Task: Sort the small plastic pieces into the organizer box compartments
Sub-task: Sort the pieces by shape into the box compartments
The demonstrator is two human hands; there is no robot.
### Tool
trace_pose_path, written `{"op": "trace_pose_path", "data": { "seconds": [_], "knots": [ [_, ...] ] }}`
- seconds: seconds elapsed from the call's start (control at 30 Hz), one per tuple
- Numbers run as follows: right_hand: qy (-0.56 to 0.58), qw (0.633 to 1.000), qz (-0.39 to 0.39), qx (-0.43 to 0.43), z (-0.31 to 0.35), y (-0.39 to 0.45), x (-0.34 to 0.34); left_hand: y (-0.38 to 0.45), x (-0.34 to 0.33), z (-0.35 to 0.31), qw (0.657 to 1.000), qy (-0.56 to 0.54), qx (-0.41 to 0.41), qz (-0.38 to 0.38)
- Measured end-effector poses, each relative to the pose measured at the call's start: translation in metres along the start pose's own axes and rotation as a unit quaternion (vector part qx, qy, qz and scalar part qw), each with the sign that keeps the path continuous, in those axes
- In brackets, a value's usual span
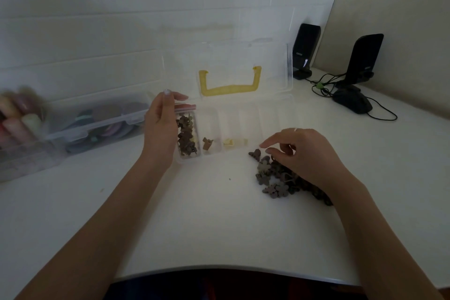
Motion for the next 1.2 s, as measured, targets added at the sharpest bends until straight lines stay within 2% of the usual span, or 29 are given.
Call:
{"op": "trace_pose_path", "data": {
  "seconds": [0.17,0.3,0.43,0.67,0.93,1.07,1.2],
  "knots": [
    [-0.024,0.999,0.034,0.034,0.002,0.001,-0.007,0.007,0.001,0.005,0.997,-0.038,0.063,0.002],
    [-0.050,0.998,0.032,0.008,0.004,0.003,-0.014,0.008,0.003,0.004,0.992,-0.065,0.108,-0.003],
    [-0.060,0.996,0.056,-0.047,0.005,0.005,-0.021,0.007,0.003,0.002,0.992,-0.077,0.101,-0.005],
    [0.004,0.997,0.051,-0.065,0.003,0.003,-0.018,0.007,0.003,0.003,0.995,-0.062,0.082,0.005],
    [0.208,0.978,-0.014,-0.013,0.011,0.004,-0.015,0.003,0.003,0.001,0.996,-0.059,0.071,0.002],
    [0.234,0.970,-0.065,-0.036,0.012,0.005,-0.014,0.004,0.004,0.001,0.996,-0.054,0.071,0.003],
    [0.277,0.956,-0.073,-0.060,0.011,0.006,-0.016,0.004,0.003,0.001,0.997,-0.053,0.060,0.005]
  ]
}}
Point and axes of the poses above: each hand's wrist, its own y-axis towards the middle knuckle, its own x-axis out of the back of the hand, z = x × y, the point moved 1 cm from there along y, towards the middle knuckle, and after that the axes turned 10 degrees about y, right-handed, at the moved point
